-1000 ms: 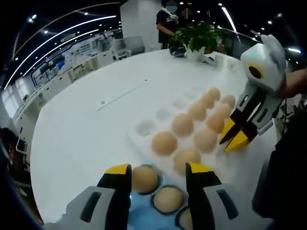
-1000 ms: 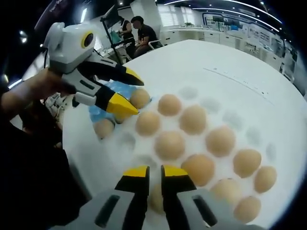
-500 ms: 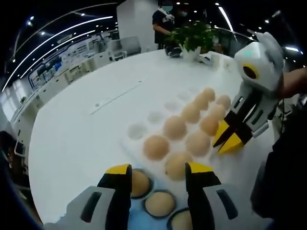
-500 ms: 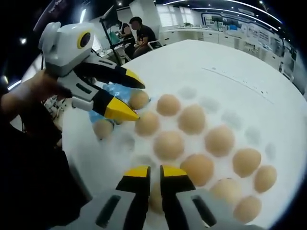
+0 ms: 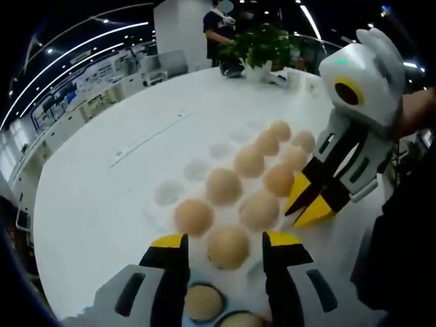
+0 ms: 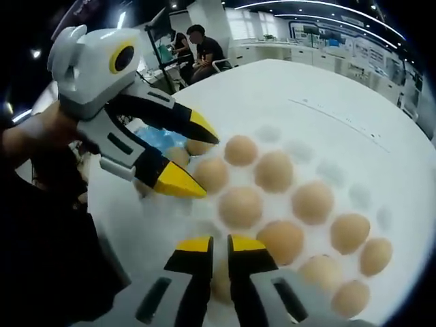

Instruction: Place the egg into an empty slot of the egg tray after lifting it from the table, then release the egg inside the slot.

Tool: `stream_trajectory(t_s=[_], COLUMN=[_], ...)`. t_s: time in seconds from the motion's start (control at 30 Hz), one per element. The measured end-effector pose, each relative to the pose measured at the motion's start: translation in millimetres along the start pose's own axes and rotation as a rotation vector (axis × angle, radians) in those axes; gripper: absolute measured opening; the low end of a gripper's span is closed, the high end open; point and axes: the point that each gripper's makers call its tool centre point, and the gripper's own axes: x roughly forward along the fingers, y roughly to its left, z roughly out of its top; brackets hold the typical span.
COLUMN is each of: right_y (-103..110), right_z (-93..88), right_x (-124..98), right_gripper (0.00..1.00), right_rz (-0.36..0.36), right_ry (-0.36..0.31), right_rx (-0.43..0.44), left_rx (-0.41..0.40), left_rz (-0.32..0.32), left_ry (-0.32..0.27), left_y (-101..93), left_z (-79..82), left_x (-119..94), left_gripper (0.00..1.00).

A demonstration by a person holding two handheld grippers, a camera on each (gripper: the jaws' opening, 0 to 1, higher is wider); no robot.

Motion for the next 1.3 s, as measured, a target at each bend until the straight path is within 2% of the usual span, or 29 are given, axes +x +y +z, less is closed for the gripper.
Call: stream_trajectory(t_s=[0.2, 0.33, 0.5, 0.8, 0.87, 0.93, 1.0, 1.07, 1.17, 1.3], right_y=[0, 0, 0, 2, 6, 11, 14, 17, 17, 14], right_z=[0.1, 0.0, 0.2, 0.5, 0.9, 0.5, -1.5, -2.6, -0.6, 10.6], right_x=[0, 0, 0, 1, -1, -2, -2, -2, -4, -12], right_gripper=[0.09, 0.09, 0.09, 0.1, 0.12, 0.17, 0.2, 0.22, 0.24, 0.25], right_rz=[-0.008, -0.017, -0.015, -0.01, 0.013, 0.032, 0.015, -0.001, -0.016, -0.022], right_ry=[-0.003, -0.003, -0.008, -0.01, 0.005, 0.024, 0.054, 0.069, 0.064, 0.026], right_rx=[-0.015, -0.032, -0.023, -0.016, -0.038, -0.105, -0.217, -0.257, -0.271, -0.239], left_rx=[-0.018, -0.022, -0.03, -0.016, -0.015, -0.014, -0.014, -0.011, -0.013, -0.014], left_rz=[-0.018, -0.032, -0.033, -0.037, -0.036, -0.038, -0.041, -0.042, -0.045, -0.043], left_ry=[0.001, 0.008, 0.026, 0.023, 0.023, 0.024, 0.026, 0.026, 0.022, 0.019], left_y=[-3.3, -5.8, -4.0, -2.2, -1.4, -0.4, -0.8, -1.0, -1.7, -2.2], left_z=[1.5, -0.2, -5.0, -7.1, -7.3, -7.5, -7.9, -8.0, -7.9, -7.7], left_x=[6, 9, 12, 12, 12, 11, 11, 11, 10, 10], left_gripper=[0.42, 0.33, 0.32, 0.28, 0.27, 0.26, 0.26, 0.26, 0.26, 0.26])
